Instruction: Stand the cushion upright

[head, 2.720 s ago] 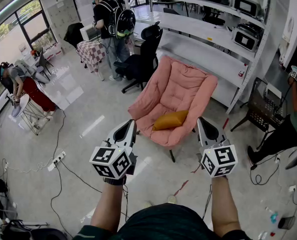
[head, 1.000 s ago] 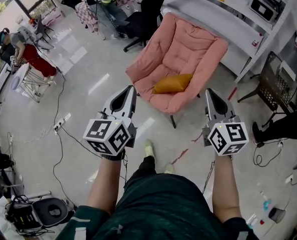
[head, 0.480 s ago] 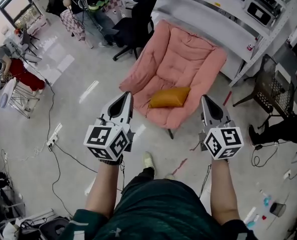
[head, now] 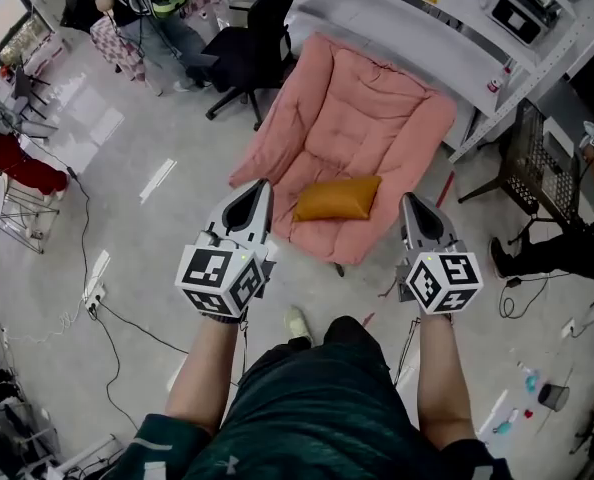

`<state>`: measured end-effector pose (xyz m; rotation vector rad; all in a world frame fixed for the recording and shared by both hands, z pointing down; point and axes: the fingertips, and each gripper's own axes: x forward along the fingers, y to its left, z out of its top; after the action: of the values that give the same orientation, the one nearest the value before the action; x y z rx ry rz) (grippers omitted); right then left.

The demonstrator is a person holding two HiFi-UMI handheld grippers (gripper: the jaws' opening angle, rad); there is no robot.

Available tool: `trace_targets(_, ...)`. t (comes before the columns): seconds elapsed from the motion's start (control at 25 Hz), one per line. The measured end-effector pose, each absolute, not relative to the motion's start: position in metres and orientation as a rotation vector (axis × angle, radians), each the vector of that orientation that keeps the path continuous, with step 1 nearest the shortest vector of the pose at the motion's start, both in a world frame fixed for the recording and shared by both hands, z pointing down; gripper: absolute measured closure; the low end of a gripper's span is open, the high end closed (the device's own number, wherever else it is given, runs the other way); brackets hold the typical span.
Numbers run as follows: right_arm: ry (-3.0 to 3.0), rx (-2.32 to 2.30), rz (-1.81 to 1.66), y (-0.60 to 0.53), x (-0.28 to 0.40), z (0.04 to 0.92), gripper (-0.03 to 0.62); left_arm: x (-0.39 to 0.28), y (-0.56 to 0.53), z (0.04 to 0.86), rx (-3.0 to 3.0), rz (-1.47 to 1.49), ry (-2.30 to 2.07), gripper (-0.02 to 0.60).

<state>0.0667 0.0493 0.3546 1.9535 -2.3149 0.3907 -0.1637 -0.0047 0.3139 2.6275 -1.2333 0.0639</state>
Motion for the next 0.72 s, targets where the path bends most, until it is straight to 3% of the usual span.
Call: trace_targets(0.72,-2.119,1.872,0.761,-0.052,0.117,0.505,0.588,-0.107,-0.105,0.396,2.599,0.159,-1.140,0.575)
